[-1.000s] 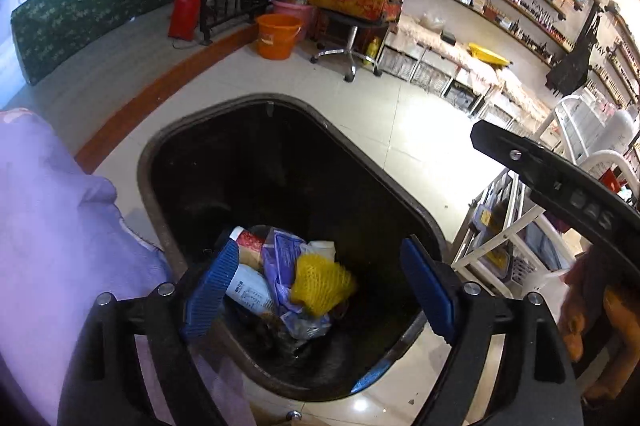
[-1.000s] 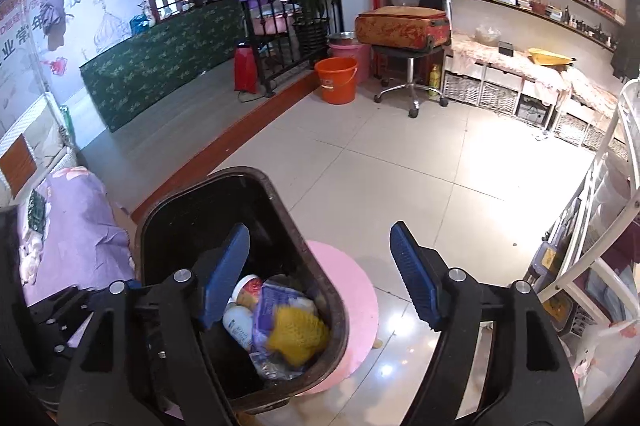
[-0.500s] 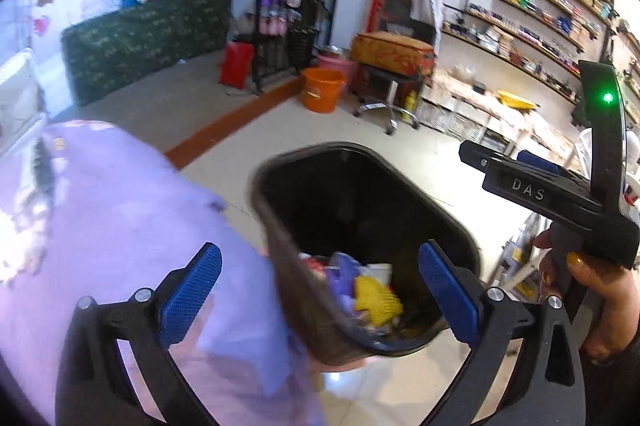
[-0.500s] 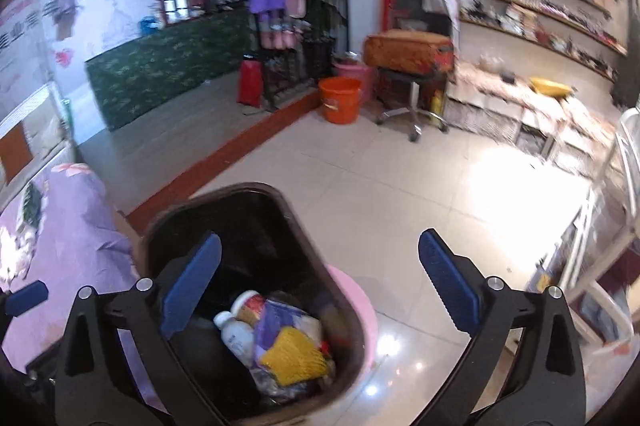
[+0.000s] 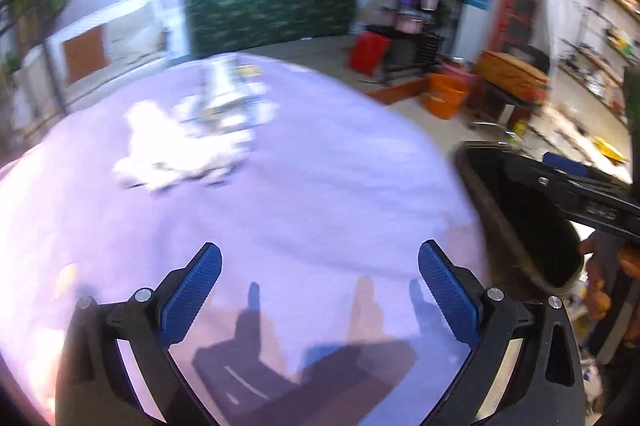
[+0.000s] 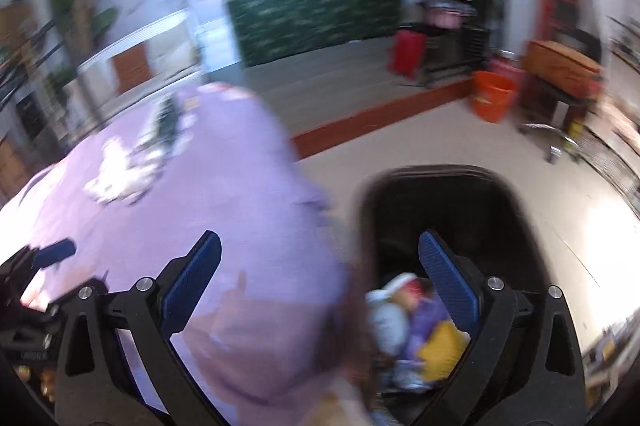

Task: Collect trash
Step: 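Move both tools back over the table toward the tissues, then grasp the crumpled white tissue with the right gripper while the left grasps another tissue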

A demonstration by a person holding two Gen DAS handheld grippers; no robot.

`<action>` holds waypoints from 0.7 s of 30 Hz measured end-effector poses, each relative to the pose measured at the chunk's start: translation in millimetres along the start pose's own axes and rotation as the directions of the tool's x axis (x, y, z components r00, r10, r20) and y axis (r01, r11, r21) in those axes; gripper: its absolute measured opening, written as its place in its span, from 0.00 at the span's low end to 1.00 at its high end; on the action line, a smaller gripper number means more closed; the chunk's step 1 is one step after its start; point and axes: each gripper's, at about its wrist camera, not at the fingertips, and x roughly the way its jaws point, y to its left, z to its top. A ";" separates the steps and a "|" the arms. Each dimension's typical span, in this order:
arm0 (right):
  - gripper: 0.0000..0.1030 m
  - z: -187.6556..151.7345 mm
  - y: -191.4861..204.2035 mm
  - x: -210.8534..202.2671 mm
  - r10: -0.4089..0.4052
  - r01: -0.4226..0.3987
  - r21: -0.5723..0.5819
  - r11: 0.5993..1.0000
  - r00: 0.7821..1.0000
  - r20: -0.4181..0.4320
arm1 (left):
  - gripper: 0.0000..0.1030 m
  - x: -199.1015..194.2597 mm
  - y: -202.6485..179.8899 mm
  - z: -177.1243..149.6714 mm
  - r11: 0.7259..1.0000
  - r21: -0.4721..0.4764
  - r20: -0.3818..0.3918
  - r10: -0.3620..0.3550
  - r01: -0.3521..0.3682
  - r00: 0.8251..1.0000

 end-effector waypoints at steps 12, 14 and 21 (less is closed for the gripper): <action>0.81 20.5 162.2 67.2 0.294 -0.355 -0.318 0.879 0.929 -0.226 | 0.93 -17.1 108.0 -21.4 0.980 -0.178 -0.055 0.082 -0.090 0.995; 0.78 25.8 183.8 82.3 0.301 -0.381 -0.347 0.857 0.917 -0.264 | 0.93 -17.5 117.0 -23.3 0.978 -0.177 -0.066 0.099 -0.110 0.993; 0.74 49.5 240.8 131.8 0.273 -0.402 -0.440 0.803 0.905 -0.327 | 0.91 -13.8 140.7 -22.8 0.977 -0.189 -0.084 0.083 -0.098 0.993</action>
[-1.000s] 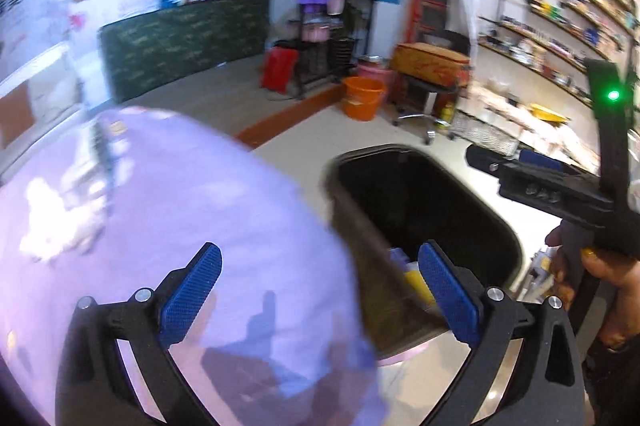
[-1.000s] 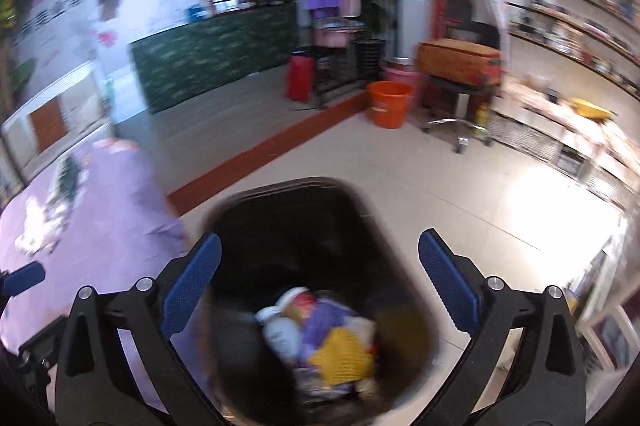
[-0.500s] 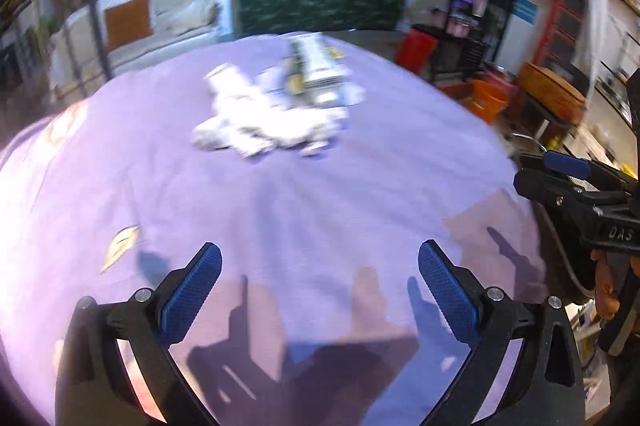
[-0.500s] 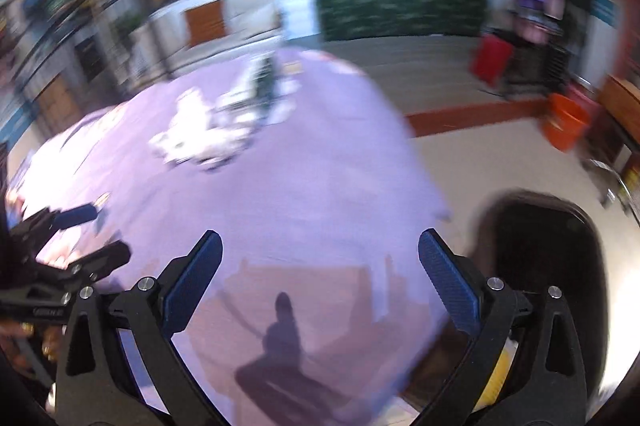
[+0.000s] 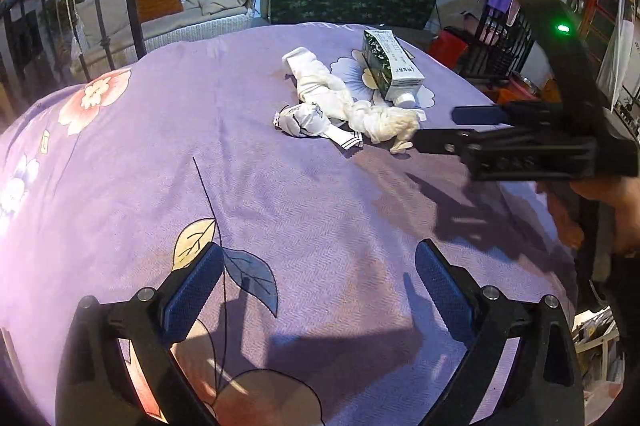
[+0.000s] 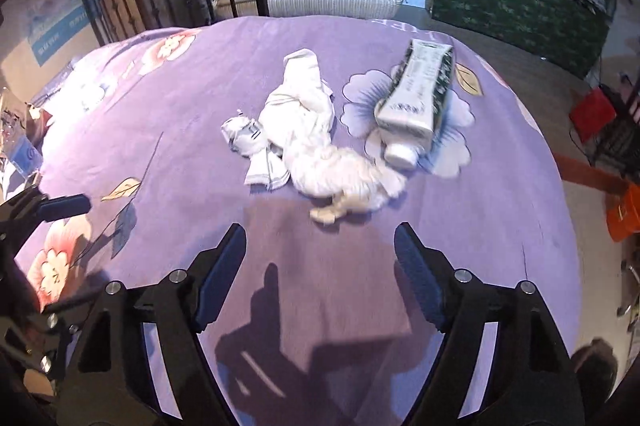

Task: Collect trash
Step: 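Grasp the crumpled white tissue with the right gripper while the left grasps another tissue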

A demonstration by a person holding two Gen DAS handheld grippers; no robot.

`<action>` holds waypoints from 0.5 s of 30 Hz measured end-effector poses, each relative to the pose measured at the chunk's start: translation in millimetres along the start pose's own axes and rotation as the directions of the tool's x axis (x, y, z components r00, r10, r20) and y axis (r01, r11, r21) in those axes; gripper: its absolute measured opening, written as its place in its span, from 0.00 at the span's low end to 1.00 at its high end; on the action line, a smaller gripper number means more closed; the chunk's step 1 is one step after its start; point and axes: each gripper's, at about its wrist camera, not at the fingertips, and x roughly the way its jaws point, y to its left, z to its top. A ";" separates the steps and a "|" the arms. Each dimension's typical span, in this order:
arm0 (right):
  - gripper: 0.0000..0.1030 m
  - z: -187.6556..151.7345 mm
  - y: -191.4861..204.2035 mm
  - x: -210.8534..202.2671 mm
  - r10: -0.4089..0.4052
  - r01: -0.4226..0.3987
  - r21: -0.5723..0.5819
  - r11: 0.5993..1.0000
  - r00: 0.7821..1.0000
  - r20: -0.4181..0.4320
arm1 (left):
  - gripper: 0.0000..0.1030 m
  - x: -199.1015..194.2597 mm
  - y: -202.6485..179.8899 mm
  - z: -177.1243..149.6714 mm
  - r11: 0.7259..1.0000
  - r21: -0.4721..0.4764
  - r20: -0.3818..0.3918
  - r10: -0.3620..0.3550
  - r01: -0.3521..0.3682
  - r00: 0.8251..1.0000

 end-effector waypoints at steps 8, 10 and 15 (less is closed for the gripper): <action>0.58 30.4 -10.6 55.8 -0.023 0.021 -0.021 1.000 0.996 -0.090 | 0.88 10.7 11.4 12.6 1.000 -0.012 -0.016 -0.019 0.019 1.000; 0.40 29.2 -14.7 62.6 -0.020 0.019 -0.012 1.000 0.994 -0.108 | 0.88 16.1 15.7 16.1 0.999 -0.024 -0.024 -0.032 0.032 0.999; 0.16 21.5 -21.1 58.3 0.022 -0.020 0.026 0.999 0.995 -0.096 | 0.85 27.2 19.9 22.7 0.999 -0.030 -0.039 -0.040 0.039 0.998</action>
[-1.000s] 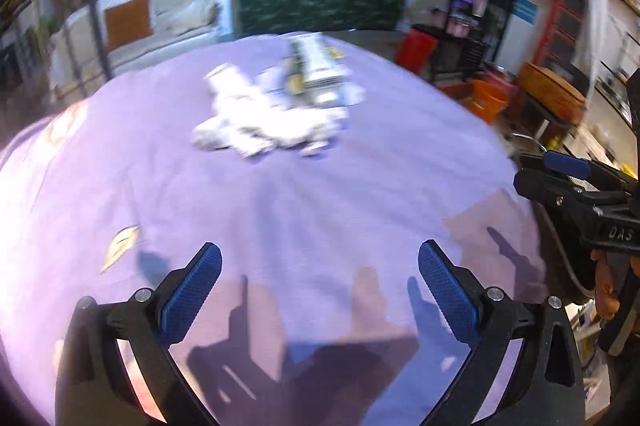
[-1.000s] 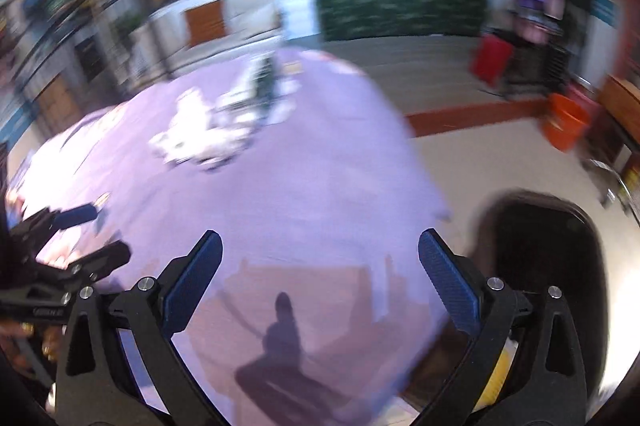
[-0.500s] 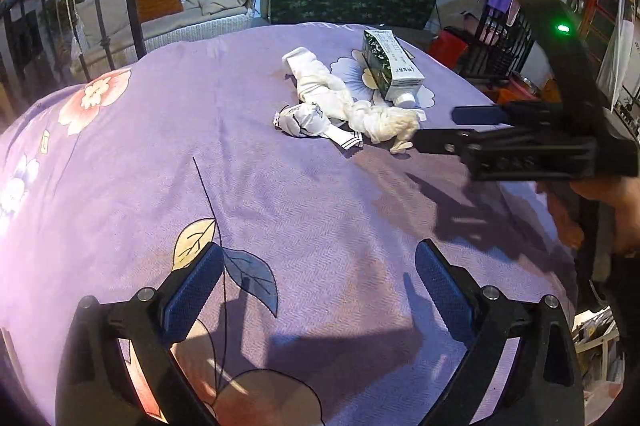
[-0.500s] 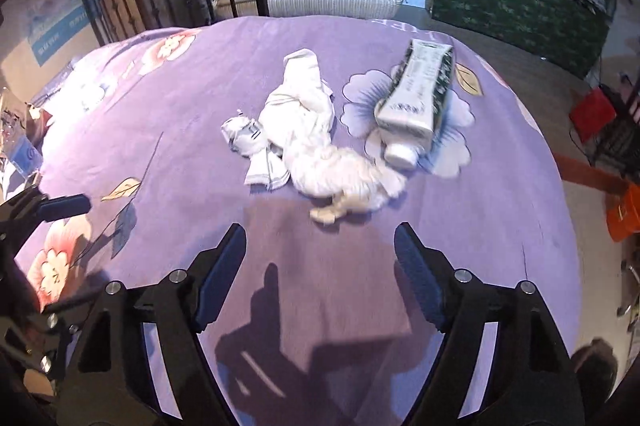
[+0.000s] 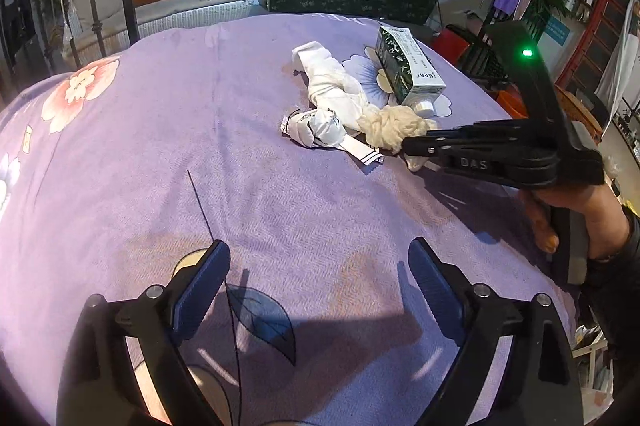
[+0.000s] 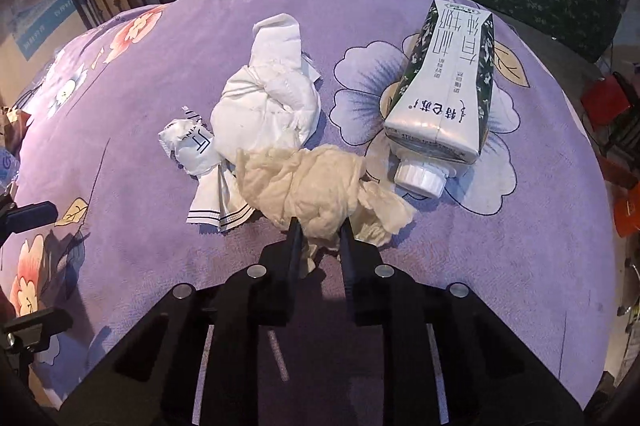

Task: Collect trash
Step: 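Grasp the crumpled white tissue with the right gripper while the left grasps another tissue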

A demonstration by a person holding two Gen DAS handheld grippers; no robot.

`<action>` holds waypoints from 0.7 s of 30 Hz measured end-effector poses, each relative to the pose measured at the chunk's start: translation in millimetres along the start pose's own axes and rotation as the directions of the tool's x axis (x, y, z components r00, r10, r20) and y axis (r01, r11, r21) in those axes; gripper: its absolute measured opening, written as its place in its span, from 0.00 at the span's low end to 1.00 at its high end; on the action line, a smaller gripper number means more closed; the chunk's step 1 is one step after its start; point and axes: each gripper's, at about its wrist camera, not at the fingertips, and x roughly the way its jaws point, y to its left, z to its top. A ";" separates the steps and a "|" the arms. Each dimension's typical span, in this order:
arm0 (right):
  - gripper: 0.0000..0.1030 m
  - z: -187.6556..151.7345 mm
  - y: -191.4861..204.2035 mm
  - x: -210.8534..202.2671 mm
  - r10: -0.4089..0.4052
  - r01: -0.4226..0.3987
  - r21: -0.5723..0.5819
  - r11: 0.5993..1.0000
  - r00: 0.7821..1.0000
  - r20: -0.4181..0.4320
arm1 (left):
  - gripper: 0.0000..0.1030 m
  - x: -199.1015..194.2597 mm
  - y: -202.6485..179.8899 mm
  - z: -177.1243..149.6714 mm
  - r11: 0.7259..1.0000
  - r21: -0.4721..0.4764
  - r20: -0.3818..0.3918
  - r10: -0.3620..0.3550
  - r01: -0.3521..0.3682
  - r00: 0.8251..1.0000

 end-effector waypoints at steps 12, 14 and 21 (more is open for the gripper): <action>0.14 -28.0 -3.8 -60.8 0.027 -0.037 0.078 0.996 0.992 0.120 | 0.70 34.7 7.9 50.8 0.999 0.006 -0.031 -0.050 0.051 0.998; 0.14 -34.1 -3.5 -71.5 0.019 -0.031 0.089 0.996 0.990 0.140 | 0.70 45.1 8.2 60.2 0.998 0.008 -0.041 -0.060 0.060 0.997; 0.14 -59.6 -7.0 -97.2 -0.010 -0.011 0.126 0.992 0.986 0.168 | 0.61 84.3 7.5 80.5 0.998 0.012 -0.093 -0.054 0.055 0.994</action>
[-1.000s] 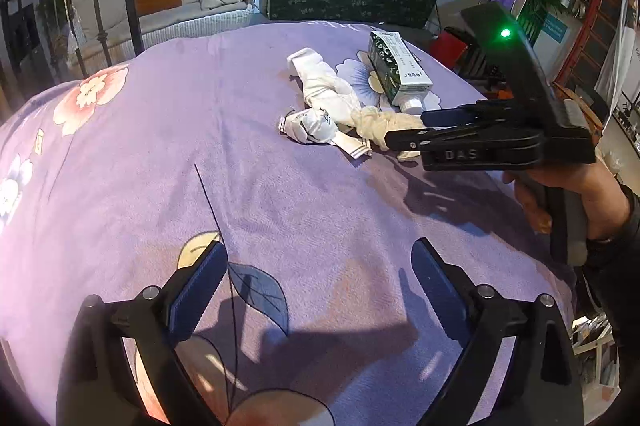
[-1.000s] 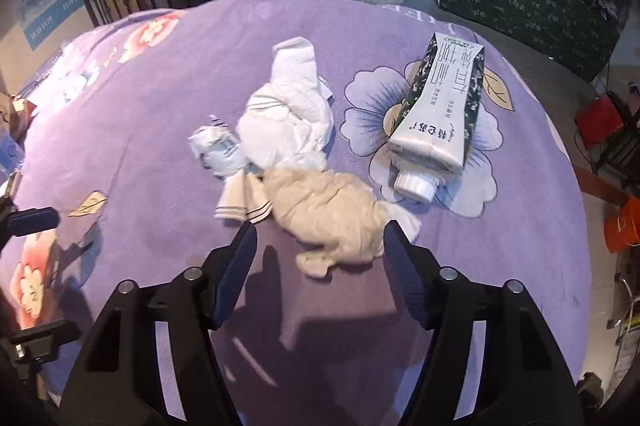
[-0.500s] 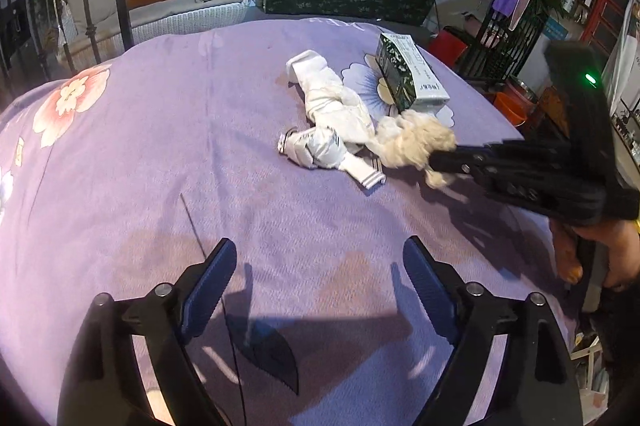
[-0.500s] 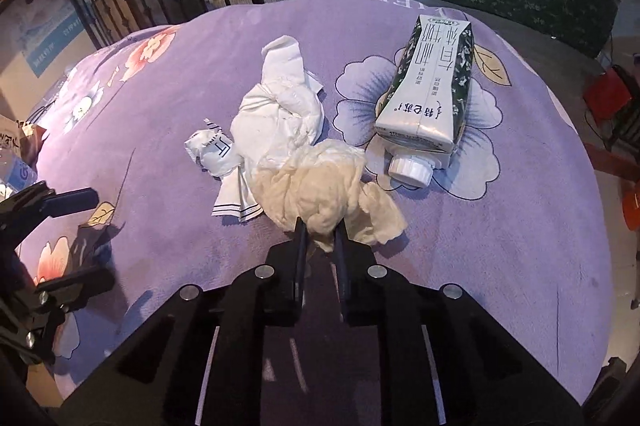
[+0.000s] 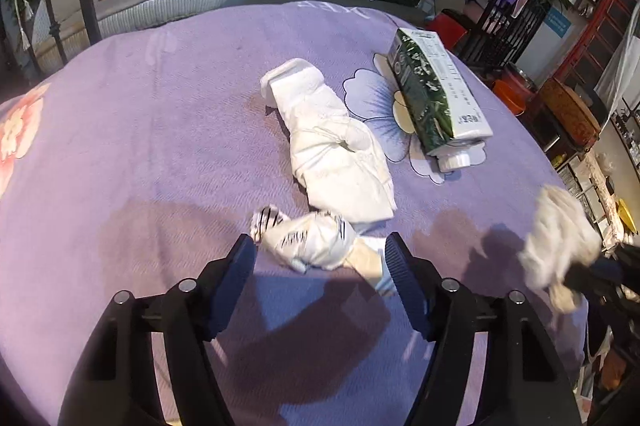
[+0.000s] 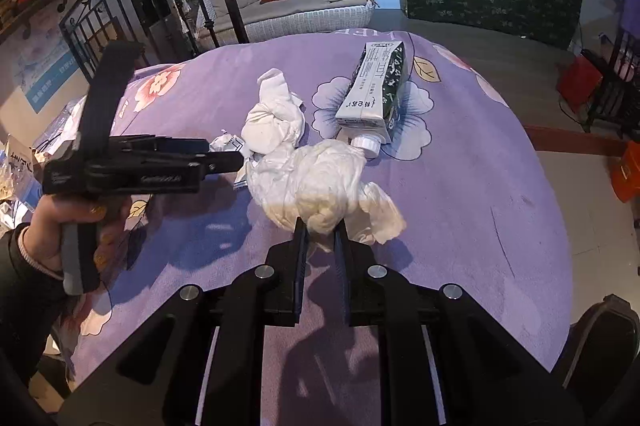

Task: Collect trash
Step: 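Grasp the crumpled white tissue with the right gripper while the left grasps another tissue, then carry the white tissue in the right gripper over the black bin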

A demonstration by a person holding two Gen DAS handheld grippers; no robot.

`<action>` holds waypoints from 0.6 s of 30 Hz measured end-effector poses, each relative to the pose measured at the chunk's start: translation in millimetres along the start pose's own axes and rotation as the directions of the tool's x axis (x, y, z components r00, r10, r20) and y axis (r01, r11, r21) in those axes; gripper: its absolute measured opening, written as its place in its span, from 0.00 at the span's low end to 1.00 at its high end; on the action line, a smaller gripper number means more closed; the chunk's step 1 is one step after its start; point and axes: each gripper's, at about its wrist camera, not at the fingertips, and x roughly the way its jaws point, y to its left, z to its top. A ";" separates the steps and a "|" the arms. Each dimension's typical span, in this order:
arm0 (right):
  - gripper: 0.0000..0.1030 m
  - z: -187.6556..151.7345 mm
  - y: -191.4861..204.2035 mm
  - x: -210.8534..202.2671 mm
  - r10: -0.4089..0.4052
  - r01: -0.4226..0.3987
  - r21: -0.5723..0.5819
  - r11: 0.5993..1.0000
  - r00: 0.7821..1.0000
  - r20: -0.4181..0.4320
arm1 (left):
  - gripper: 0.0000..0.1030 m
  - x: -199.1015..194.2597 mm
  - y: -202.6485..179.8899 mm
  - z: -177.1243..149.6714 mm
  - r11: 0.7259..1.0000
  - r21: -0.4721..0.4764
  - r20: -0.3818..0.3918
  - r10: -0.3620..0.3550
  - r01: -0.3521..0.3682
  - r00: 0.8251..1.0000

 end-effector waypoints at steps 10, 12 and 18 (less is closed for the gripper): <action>0.14 -22.9 -11.3 -14.2 -0.030 0.029 0.065 0.998 0.999 0.019 | 0.41 -11.8 -0.8 -15.1 0.998 -0.057 0.020 -0.039 0.040 0.999; 0.14 -25.4 -12.8 -15.5 -0.033 0.031 0.080 0.996 0.999 0.024 | 0.41 -22.0 -2.4 -22.0 0.998 -0.059 0.040 -0.034 0.036 0.999; 0.14 -32.7 -16.1 -23.0 -0.046 0.041 0.119 0.992 0.998 0.043 | 0.41 -53.8 -4.8 -41.4 0.993 -0.096 0.098 -0.055 0.064 0.994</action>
